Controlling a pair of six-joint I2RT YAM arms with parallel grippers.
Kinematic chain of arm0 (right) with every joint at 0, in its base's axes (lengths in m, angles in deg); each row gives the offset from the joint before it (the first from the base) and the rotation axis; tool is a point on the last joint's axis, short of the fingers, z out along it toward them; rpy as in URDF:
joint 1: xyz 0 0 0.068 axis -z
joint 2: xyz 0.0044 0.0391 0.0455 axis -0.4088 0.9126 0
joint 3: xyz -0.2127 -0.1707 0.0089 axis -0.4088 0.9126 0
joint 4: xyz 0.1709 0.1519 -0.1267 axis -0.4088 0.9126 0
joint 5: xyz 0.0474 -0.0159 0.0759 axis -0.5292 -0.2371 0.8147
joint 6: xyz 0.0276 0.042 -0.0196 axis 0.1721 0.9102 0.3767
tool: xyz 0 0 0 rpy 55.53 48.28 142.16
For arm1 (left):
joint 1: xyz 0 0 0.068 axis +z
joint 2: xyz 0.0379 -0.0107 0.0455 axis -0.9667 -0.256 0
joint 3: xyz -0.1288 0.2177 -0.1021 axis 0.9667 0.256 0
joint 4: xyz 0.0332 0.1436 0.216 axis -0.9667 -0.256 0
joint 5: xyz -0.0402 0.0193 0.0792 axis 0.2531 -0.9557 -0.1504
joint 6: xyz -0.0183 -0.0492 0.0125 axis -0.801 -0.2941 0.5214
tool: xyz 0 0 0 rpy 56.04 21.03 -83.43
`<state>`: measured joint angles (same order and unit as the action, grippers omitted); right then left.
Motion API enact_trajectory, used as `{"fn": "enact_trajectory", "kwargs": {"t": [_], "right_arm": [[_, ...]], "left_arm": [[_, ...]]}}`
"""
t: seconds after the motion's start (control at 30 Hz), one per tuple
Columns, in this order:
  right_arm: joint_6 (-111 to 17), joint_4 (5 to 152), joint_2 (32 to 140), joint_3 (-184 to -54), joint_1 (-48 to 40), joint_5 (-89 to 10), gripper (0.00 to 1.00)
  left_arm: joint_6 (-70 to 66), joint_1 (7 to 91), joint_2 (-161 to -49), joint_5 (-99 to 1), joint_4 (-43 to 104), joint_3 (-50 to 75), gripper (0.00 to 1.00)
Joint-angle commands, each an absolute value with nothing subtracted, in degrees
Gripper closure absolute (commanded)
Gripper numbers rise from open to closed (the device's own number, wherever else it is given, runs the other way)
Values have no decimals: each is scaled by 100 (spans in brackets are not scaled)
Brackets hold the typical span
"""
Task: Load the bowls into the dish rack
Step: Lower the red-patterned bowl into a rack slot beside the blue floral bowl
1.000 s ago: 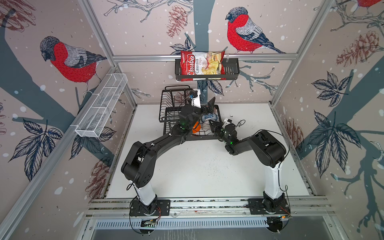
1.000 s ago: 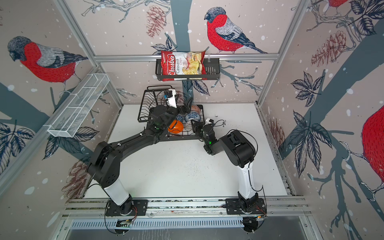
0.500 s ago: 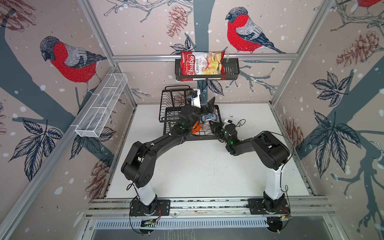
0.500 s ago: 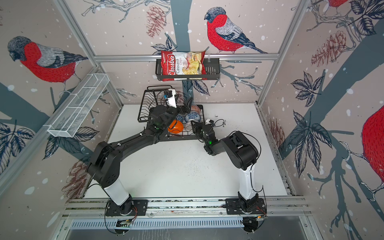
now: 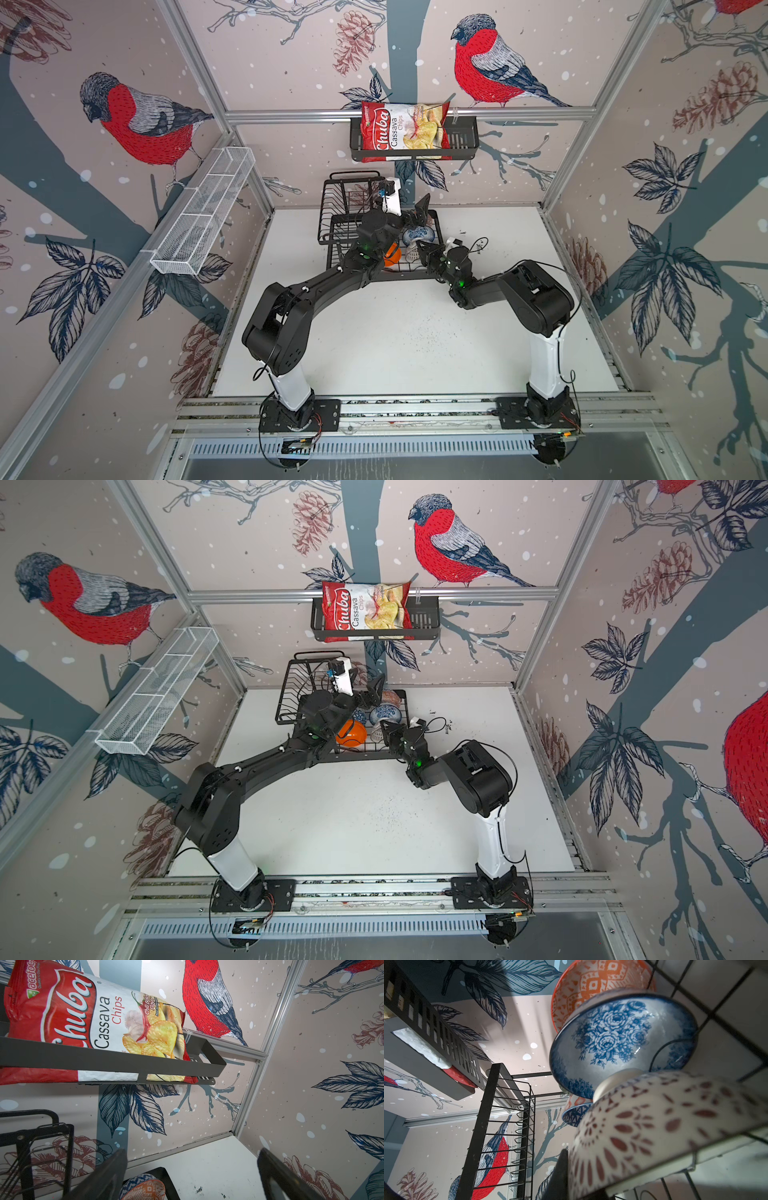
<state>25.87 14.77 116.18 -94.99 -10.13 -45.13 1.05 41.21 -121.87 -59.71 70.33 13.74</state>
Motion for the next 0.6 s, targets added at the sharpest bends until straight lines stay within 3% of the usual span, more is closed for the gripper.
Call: {"fn": "enact_trajectory", "kwargs": {"t": [0.0, 0.57], "right_arm": [[2658, 1784, 11677, -9502, -1050, -4219, 85], [2492, 1916, 11540, -9542, -1032, -4176, 76]], "left_arm": [[84, 4126, -12180, -5949, 7066, 1322, 2], [61, 4129, -12196, -5936, 7081, 1315, 2]]}}
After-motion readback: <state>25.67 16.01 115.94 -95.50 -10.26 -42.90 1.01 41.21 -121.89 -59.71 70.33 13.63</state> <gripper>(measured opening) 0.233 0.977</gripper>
